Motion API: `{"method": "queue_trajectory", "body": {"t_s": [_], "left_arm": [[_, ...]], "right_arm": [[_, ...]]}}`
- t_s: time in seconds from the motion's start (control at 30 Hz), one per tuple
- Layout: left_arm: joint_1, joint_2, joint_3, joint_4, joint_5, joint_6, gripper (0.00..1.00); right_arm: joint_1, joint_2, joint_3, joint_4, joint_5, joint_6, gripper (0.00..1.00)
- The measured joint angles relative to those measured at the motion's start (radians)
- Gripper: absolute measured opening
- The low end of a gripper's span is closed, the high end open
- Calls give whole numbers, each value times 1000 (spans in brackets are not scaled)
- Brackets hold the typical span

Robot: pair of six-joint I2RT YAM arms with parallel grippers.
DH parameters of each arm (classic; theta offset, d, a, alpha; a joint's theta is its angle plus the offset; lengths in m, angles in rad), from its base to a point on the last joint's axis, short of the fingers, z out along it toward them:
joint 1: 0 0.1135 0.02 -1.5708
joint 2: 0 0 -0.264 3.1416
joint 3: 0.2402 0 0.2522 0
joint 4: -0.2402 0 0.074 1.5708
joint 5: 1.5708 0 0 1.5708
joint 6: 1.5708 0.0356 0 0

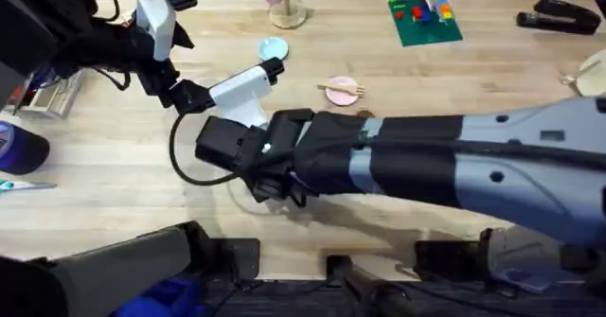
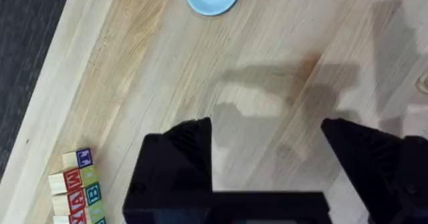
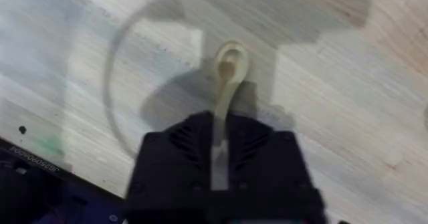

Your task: Pick up a utensil and set it on the pink plate, then put the other utensil in the container.

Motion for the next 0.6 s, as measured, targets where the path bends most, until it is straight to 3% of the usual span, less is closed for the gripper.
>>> {"method": "queue_trajectory", "body": {"t_s": [0.07, 0.1, 0.4, 0.6], "left_arm": [[0, 0, 0, 0, 0, 0, 993], [0, 0, 0, 0, 0, 0, 993], [0, 0, 0, 0, 0, 0, 994], [0, 0, 0, 0, 0, 0, 994]], "right_arm": [[-8, 0, 0, -1, 0, 1, 55], [-11, 0, 0, -1, -3, 0, 44], [-49, -6, 6, -65, -21, -10, 33], [-94, -34, 1, -107, 1, -99, 33]]}}
